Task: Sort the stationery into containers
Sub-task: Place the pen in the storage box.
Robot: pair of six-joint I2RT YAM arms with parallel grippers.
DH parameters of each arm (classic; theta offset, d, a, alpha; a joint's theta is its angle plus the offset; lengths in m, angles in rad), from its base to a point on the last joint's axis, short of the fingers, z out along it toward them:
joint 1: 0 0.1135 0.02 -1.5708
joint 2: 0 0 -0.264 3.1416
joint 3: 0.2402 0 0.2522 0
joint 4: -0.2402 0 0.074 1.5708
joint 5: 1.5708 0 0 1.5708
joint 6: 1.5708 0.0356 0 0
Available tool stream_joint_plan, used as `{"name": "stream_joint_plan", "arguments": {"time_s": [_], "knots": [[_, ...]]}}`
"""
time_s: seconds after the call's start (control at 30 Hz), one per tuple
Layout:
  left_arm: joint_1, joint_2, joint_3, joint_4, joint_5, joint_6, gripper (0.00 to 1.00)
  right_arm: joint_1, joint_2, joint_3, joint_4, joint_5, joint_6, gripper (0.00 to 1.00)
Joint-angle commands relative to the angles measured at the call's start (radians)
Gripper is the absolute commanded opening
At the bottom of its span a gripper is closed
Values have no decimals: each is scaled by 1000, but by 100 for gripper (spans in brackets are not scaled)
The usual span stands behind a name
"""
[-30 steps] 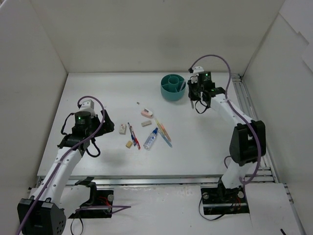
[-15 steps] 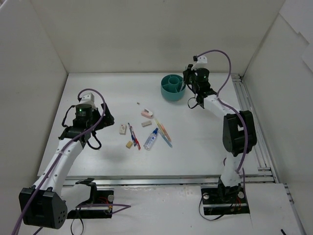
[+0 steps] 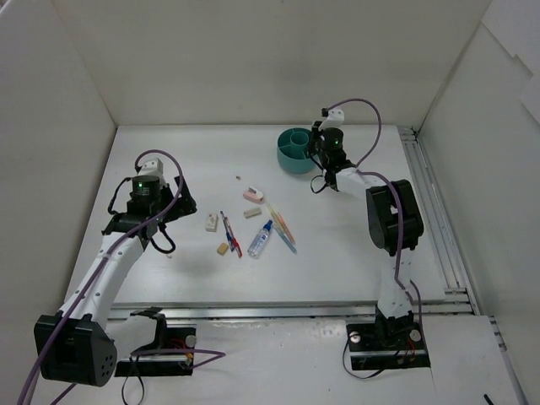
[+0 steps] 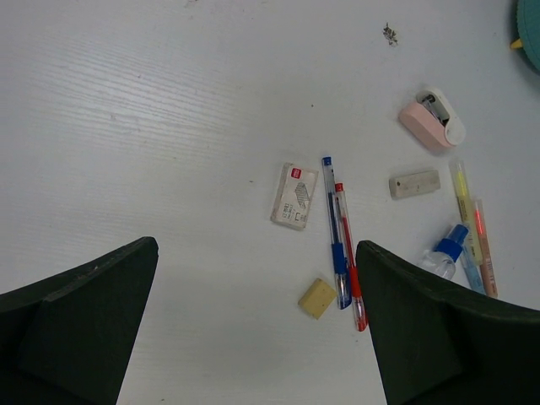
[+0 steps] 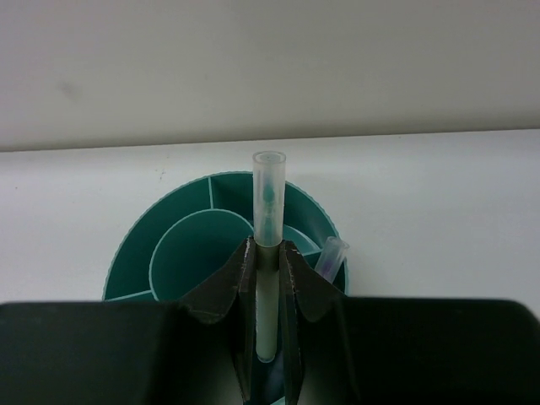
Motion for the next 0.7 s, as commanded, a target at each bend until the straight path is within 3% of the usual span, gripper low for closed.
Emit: {"name": "stream_joint_plan", "arguments": {"time_s": [0.0,0.1,0.23,0.33,0.5,0.57,0.6,0.63,0.67], "knots": [[8,2,68,23,-7,5,100,0,-27,-11,153,60,24,3],[8,3,68,21,-3,5,100,-3,-44,-45,156,63,27,12],[8,-3,71,21,16,5,100,0,-113,-83,157,34,16,39],[8,-1,74,27,45,5,100,3,-174,-103,154,12,5,53],[-15,-12,69,26,56,6,100,22,-303,-206,137,-29,-28,71],[-26,-20,57,26,51,5,100,31,-393,-260,78,-48,-42,80],[-26,-30,51,29,51,3,100,43,-424,-272,-24,-57,-48,81],[-26,-35,36,38,57,1,100,48,-474,-271,-107,-57,-67,93],[-26,-41,29,43,63,0,100,58,-493,-262,-290,-93,-71,98]]}}
